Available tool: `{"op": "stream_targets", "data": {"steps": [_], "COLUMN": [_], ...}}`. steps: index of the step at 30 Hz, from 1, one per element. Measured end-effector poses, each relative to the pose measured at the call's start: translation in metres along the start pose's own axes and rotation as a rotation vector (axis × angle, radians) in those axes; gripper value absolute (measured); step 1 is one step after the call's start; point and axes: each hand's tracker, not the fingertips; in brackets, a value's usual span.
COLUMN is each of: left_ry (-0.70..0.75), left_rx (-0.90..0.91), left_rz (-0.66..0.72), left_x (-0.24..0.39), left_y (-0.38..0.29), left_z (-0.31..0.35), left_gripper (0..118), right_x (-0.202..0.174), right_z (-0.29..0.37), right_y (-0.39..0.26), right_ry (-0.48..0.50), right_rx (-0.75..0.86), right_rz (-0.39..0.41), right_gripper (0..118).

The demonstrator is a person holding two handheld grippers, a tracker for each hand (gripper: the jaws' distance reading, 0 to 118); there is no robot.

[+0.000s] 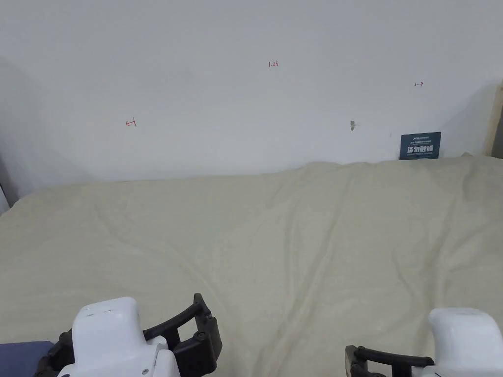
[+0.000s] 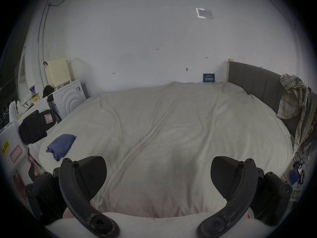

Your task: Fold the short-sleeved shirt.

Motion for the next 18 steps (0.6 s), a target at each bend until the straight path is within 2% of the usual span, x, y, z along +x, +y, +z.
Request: {"op": "stream_targets", "data": {"steps": [5,9,11,15,18], "left_ry": [0.003,0.015,0.012,0.0,-0.005], "left_rx": [0.028,0.039,0.046,0.044,0.039], "left_rz": [-0.069,-0.101,-0.113,-0.125,-0.133], "left_x": [0.008,0.013,0.015,0.016,0.016], "left_y": [-0.002,-0.004,-0.005,-0.006,-0.006], "left_z": [0.005,0.01,0.011,0.012,0.011], "left_gripper": [118,118,118,118,118], "right_x": [-0.003,-0.002,-0.003,0.003,0.0], "right_z": [0.002,0.002,0.004,0.008,0.009], "right_y": [-0.002,-0.001,-0.001,-0.004,-0.001], "right_ry": [-0.062,-0.066,-0.123,-0.064,-0.123], "right_rx": [0.062,0.077,0.113,0.215,0.227], "right_rz": [0.043,0.048,0.009,-0.075,-0.018], "right_gripper": [118,118,118,118,118]}}
